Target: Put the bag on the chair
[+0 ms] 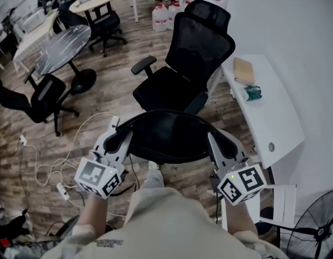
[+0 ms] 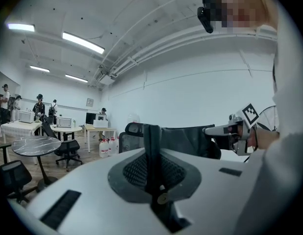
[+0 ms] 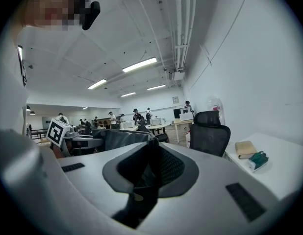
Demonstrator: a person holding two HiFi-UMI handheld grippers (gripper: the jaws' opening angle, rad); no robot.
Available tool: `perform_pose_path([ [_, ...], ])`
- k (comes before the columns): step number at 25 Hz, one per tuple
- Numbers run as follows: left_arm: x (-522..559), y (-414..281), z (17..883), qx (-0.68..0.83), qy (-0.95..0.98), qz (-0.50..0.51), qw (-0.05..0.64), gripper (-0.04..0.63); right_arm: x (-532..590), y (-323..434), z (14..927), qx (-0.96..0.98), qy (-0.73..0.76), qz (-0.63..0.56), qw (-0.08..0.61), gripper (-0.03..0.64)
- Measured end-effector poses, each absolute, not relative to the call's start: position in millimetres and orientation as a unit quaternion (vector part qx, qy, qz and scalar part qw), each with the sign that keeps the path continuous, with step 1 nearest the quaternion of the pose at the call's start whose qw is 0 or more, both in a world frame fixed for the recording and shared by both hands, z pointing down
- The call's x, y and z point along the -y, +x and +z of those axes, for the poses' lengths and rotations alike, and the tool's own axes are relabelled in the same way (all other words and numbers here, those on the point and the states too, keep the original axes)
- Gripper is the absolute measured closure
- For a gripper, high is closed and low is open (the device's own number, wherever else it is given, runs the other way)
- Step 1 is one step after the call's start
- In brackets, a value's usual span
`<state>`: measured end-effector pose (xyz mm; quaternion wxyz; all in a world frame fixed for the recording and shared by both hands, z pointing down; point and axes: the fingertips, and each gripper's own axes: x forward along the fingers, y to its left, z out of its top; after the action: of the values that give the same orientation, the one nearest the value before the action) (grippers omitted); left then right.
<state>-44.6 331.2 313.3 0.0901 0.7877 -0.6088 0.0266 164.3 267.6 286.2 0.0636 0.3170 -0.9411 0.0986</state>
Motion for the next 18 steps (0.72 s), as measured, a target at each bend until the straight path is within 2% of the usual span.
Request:
perform_pose_path([
  [10, -214.9, -132.5, 313.2, 0.591, 0.801, 0.033, 0.093, 0.555, -163.8, 78.9, 285.0, 0.934, 0.337, 0.092, 0.076, 0.548],
  [18, -134.0, -171.1, 306.1, 0.577, 0.813, 0.029, 0.075, 0.557, -88.2, 41.4, 277.9, 0.93, 0.353, 0.074, 0.069, 0.548],
])
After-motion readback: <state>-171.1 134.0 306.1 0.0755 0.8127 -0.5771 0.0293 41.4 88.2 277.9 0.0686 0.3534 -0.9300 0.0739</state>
